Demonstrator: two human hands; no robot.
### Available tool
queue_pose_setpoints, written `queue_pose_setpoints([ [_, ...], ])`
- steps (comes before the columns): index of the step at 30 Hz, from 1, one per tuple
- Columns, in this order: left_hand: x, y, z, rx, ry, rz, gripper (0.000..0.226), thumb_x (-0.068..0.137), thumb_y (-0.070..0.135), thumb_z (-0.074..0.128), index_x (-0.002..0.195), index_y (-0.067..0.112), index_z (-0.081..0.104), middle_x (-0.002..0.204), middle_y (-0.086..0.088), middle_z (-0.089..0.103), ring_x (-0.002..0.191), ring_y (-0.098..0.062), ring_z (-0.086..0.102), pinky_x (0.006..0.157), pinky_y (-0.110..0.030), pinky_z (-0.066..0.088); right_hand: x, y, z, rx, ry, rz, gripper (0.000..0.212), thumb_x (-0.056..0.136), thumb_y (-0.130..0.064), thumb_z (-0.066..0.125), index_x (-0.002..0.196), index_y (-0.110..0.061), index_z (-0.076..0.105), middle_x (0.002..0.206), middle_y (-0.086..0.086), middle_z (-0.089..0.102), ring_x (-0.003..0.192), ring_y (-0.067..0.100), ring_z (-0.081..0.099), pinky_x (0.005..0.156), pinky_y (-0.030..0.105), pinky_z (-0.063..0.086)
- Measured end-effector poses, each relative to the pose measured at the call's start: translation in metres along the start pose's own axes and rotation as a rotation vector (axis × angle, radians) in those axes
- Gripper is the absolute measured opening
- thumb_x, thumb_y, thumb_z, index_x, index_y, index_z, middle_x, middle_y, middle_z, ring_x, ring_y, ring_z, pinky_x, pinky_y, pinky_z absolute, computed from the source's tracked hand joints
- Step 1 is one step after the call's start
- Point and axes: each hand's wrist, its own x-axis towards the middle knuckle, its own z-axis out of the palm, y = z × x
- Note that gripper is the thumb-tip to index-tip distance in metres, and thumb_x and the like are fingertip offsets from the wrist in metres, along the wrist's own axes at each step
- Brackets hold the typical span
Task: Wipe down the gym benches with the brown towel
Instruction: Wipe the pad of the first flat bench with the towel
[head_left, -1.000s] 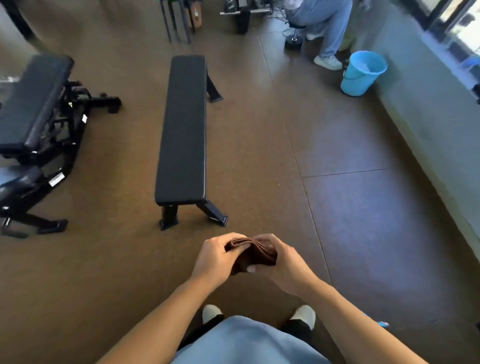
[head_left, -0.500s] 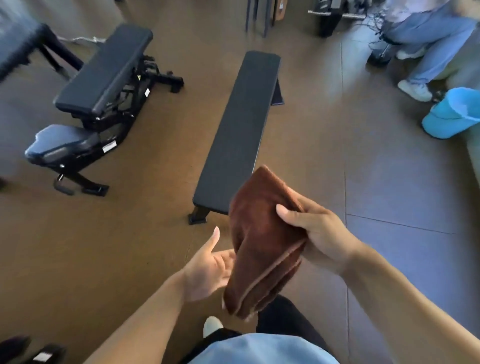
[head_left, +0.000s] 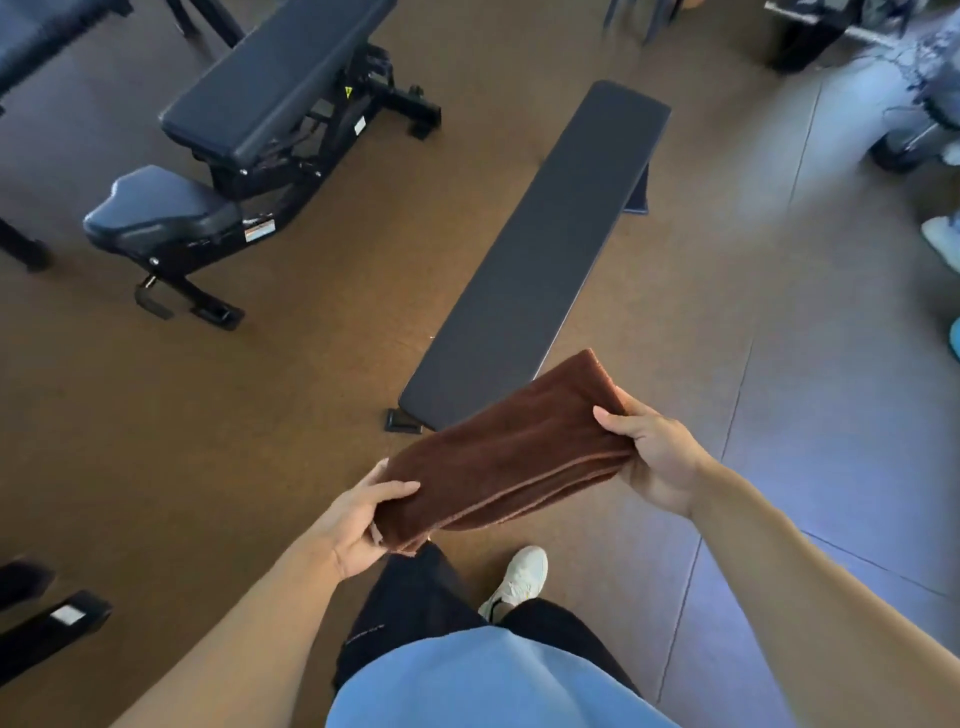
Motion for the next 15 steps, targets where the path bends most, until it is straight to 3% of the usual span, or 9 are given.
queue_pose_setpoints([
  [4,0.028,0.035,-0.001,0.336,0.180,0.032,0.043,0.082,-0.010,0.074,0.117,0.008,0.057,0.114,-0.019,0.070,0.071,-0.025,0.070,0.042,-0.026,0.049,0.043,0.014,0.014,-0.084,0.151,0.099,0.037,0.106,-0.004,0.052,0.130,-0.027,0.069,0.114,0.007,0.080,0.100,0.023,0.076,0.085,0.035,0.058],
  [6,0.046,0.053,-0.003,0.524,0.214,0.085,0.043,0.084,-0.005,0.076,0.116,0.015,0.056,0.111,-0.009,0.068,0.062,-0.017,0.063,0.035,-0.022,0.040,0.066,0.026,0.021,-0.094,0.239,0.149,0.036,0.106,-0.004,0.053,0.131,-0.024,0.069,0.112,0.008,0.080,0.100,0.025,0.076,0.087,0.037,0.059],
  [8,0.070,0.071,-0.008,0.709,0.212,0.135,0.038,0.089,0.005,0.075,0.116,0.025,0.056,0.113,-0.001,0.066,0.076,-0.018,0.065,0.043,-0.021,0.044,0.088,0.040,0.027,-0.112,0.324,0.202,0.034,0.106,-0.005,0.054,0.132,-0.022,0.069,0.111,0.008,0.080,0.102,0.027,0.075,0.091,0.040,0.059],
  [11,0.113,0.099,-0.011,0.935,0.237,0.230,0.027,0.098,0.013,0.063,0.117,0.032,0.056,0.114,0.007,0.063,0.104,-0.017,0.064,0.080,-0.029,0.055,0.120,0.059,0.038,-0.134,0.363,0.264,0.035,0.105,-0.006,0.056,0.132,-0.026,0.069,0.113,0.007,0.080,0.109,0.029,0.074,0.100,0.044,0.058],
  [13,0.144,0.113,-0.004,1.015,0.183,0.279,0.030,0.100,0.010,0.059,0.120,0.032,0.057,0.117,0.008,0.061,0.112,-0.015,0.060,0.097,-0.030,0.051,0.138,0.063,0.042,-0.168,0.369,0.259,0.036,0.105,-0.005,0.057,0.129,-0.028,0.069,0.111,0.003,0.081,0.104,0.024,0.077,0.091,0.038,0.060],
  [15,0.171,0.119,0.009,1.090,0.084,0.314,0.035,0.100,0.007,0.056,0.123,0.033,0.057,0.120,0.011,0.060,0.115,-0.013,0.058,0.100,-0.026,0.046,0.152,0.063,0.045,-0.266,0.469,0.192,0.035,0.105,-0.005,0.057,0.127,-0.029,0.070,0.101,-0.005,0.082,0.096,0.019,0.078,0.087,0.034,0.058],
])
